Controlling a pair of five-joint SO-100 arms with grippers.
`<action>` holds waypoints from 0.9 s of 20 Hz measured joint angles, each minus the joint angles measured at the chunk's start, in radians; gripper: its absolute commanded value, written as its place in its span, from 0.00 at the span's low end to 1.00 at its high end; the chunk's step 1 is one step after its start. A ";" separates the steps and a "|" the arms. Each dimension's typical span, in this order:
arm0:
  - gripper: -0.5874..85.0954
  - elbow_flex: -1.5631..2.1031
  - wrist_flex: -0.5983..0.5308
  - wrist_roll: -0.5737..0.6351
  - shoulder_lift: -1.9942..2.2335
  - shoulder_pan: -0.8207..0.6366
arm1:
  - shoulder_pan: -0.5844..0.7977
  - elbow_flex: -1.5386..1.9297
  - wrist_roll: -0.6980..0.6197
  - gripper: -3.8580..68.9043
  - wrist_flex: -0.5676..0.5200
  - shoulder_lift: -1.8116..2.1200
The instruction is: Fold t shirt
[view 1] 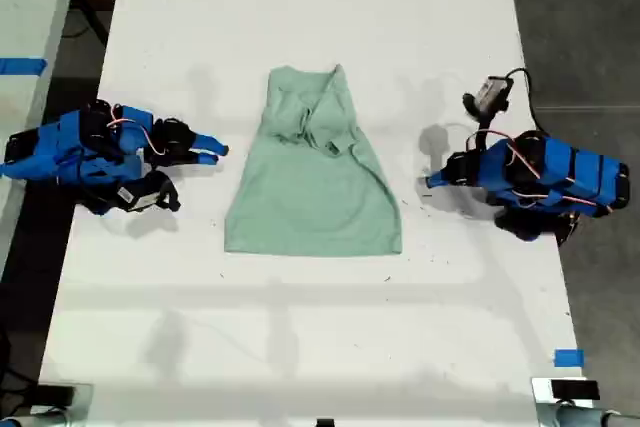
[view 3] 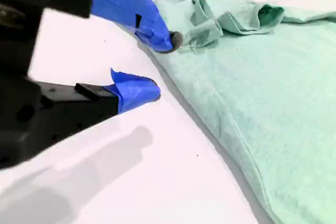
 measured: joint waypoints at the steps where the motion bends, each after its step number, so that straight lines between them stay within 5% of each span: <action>1: 0.14 0.000 0.000 0.000 0.000 0.000 | 0.003 0.000 -0.003 0.07 0.000 0.000; 15: 0.14 0.000 0.000 0.000 0.000 0.000 | -0.012 -0.152 0.083 0.08 0.031 -0.100; 18: 0.14 0.000 0.000 0.000 0.000 0.000 | -0.087 -0.383 0.172 0.32 0.041 -0.445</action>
